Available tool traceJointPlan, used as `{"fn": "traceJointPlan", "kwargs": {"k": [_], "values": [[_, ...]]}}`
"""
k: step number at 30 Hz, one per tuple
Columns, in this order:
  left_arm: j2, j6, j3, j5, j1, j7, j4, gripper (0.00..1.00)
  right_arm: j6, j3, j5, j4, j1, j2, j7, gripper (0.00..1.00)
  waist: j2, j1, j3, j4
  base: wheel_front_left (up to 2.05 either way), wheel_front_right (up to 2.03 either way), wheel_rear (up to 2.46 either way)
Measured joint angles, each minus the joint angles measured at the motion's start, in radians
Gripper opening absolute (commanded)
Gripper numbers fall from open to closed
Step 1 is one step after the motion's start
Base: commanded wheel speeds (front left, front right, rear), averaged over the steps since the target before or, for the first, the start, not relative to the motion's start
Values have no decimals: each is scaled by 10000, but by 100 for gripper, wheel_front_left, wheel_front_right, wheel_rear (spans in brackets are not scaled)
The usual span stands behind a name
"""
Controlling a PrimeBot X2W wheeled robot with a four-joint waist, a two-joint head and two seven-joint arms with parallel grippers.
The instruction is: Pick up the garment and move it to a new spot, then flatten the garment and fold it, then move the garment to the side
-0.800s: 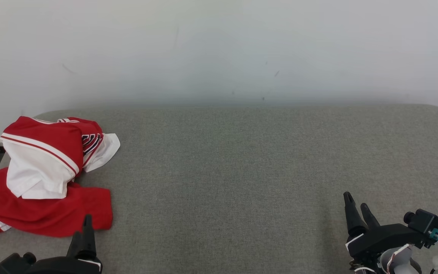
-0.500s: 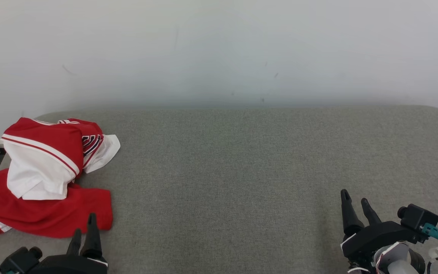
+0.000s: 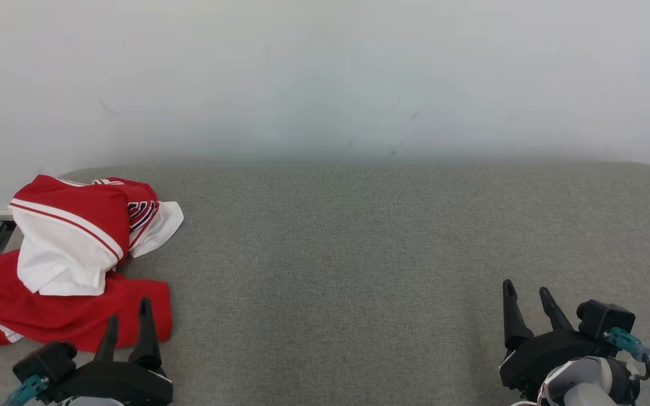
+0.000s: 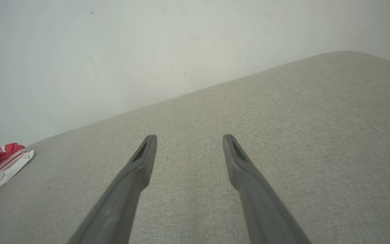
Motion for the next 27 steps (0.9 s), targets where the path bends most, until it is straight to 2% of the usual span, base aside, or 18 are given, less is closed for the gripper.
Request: {"fn": "traceJointPlan", "kwargs": {"k": [19,27], "values": [[403,395,-1129,2452,-475,-155,631,100,-454,150,-2502,683,-195,-2,-571,100,0,0,-167,137,0,0,0],[403,372,-1246,2449,-550,244,713,100,-456,-36,-2637,755,-197,31,-585,100,0,0,-218,132,0,0,0]]}}
